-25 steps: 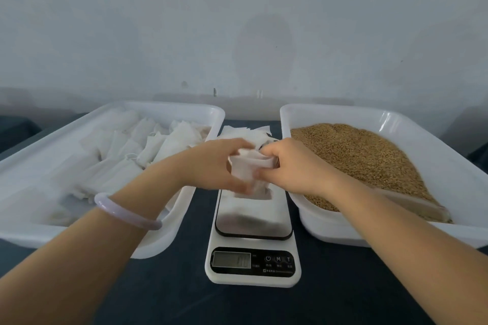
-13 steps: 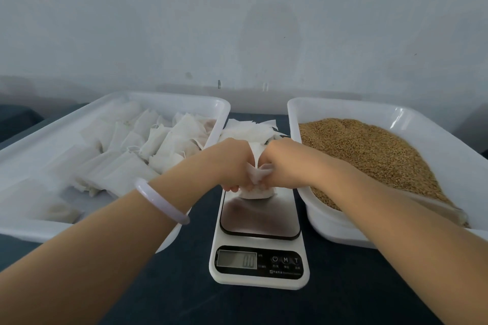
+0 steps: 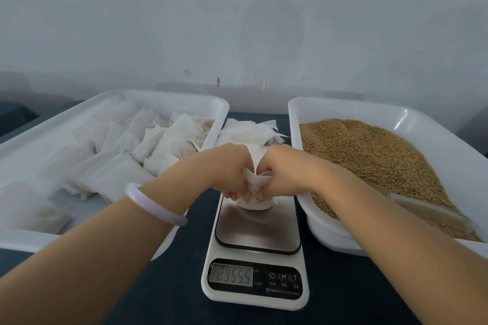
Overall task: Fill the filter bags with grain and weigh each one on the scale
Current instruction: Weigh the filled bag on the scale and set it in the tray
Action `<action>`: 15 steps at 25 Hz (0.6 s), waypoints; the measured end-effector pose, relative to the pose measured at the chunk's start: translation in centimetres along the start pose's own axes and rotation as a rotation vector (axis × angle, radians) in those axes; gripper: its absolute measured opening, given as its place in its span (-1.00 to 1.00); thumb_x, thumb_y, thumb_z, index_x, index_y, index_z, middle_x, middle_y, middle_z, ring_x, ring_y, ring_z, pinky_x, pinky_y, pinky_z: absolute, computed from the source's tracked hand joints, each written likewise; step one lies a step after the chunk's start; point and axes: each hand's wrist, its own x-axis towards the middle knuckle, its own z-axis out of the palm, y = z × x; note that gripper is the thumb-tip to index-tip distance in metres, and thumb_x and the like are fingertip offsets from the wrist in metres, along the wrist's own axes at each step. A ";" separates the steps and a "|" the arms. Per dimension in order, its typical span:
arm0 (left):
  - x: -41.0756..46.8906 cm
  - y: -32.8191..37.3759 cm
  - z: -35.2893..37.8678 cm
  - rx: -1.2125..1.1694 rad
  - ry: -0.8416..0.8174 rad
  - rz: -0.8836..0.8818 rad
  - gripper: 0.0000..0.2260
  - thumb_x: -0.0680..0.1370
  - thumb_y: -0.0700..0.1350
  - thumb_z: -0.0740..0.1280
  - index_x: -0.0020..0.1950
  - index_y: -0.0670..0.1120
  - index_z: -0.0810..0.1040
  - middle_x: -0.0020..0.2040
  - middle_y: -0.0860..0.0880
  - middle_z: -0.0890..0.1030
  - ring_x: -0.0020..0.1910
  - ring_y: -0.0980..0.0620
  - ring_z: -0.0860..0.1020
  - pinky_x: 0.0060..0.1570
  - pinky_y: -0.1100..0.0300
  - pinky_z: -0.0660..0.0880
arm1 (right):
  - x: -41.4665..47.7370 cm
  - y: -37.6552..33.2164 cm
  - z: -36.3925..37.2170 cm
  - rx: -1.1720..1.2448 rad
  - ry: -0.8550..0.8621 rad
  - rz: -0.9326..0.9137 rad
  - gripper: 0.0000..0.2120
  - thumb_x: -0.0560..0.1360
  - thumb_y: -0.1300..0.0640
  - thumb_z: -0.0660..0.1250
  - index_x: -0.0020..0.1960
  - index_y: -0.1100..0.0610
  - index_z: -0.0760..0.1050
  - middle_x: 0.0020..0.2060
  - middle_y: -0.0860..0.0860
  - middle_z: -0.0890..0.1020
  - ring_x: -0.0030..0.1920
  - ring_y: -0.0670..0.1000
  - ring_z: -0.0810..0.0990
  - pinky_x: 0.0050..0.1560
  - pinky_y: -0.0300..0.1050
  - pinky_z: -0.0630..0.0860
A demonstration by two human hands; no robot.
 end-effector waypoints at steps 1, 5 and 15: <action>0.0 0.0 0.0 0.016 0.019 0.017 -0.84 0.42 -0.15 0.42 -0.34 0.03 0.54 -0.38 0.03 0.62 -0.37 0.11 0.62 -0.35 0.32 0.51 | -0.1 0.0 0.0 0.004 0.007 0.000 -0.77 0.35 0.03 0.45 -0.41 -0.03 0.46 -0.51 -0.09 0.43 -0.44 -0.11 0.36 -0.45 -0.20 0.22; -0.4 -0.2 -0.1 -0.045 0.010 0.054 -0.89 0.41 -0.14 0.43 -0.29 0.03 0.60 -0.33 0.01 0.67 -0.36 0.12 0.64 -0.26 0.27 0.58 | -0.5 0.2 0.0 0.091 0.029 -0.003 -0.85 0.27 0.04 0.46 -0.38 -0.04 0.50 -0.51 -0.12 0.43 -0.47 -0.14 0.37 -0.51 -0.27 0.21; 0.4 0.1 0.7 0.062 -0.020 0.009 -0.96 0.42 -0.09 0.45 -0.18 -0.01 0.61 -0.46 0.08 0.58 -0.54 0.23 0.52 -0.54 0.43 0.38 | -0.1 -0.2 0.2 -0.040 -0.019 -0.006 -0.89 0.32 -0.01 0.46 -0.16 -0.07 0.62 -0.37 -0.13 0.55 -0.31 -0.12 0.48 -0.42 -0.23 0.26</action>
